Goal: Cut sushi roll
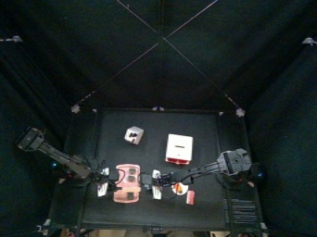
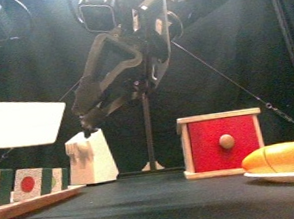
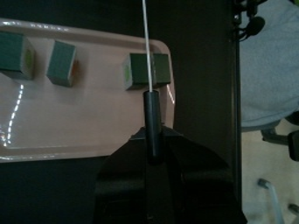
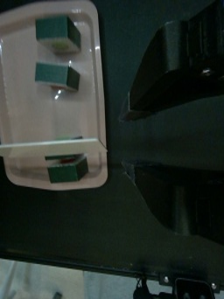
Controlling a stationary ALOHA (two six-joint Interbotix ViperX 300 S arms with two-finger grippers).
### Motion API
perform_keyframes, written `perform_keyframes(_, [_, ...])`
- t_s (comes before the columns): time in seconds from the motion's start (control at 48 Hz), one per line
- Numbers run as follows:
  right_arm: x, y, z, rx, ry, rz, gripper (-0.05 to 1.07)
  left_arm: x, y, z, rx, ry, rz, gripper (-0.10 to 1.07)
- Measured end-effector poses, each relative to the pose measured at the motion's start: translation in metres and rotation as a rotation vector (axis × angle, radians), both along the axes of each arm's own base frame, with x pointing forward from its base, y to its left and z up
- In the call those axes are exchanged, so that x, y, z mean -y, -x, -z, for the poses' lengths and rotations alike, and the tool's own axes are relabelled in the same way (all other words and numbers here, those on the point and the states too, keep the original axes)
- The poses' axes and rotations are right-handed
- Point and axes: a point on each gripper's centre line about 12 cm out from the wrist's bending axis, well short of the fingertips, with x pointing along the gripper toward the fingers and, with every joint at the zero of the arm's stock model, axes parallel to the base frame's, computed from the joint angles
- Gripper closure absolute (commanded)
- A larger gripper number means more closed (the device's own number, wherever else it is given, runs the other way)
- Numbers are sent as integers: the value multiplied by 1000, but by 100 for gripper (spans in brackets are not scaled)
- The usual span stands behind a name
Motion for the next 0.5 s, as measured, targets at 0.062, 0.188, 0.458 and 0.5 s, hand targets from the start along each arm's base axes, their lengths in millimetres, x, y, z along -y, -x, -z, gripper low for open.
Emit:
perform_keyframes(0.062, [9,2,-4,18,0,18,25,-3,0,-4,23,2,-8,73])
perform_keyframes(0.188, [21,5,-10,49,-3,46,25,-9,0,-10,50,6,-25,73])
perform_keyframes(0.458, [65,14,-40,173,-21,156,25,-22,-3,-17,25,-6,-92,73])
perform_keyframes(0.5, [71,14,-43,187,-23,171,25,-22,-3,-19,17,-8,-97,73])
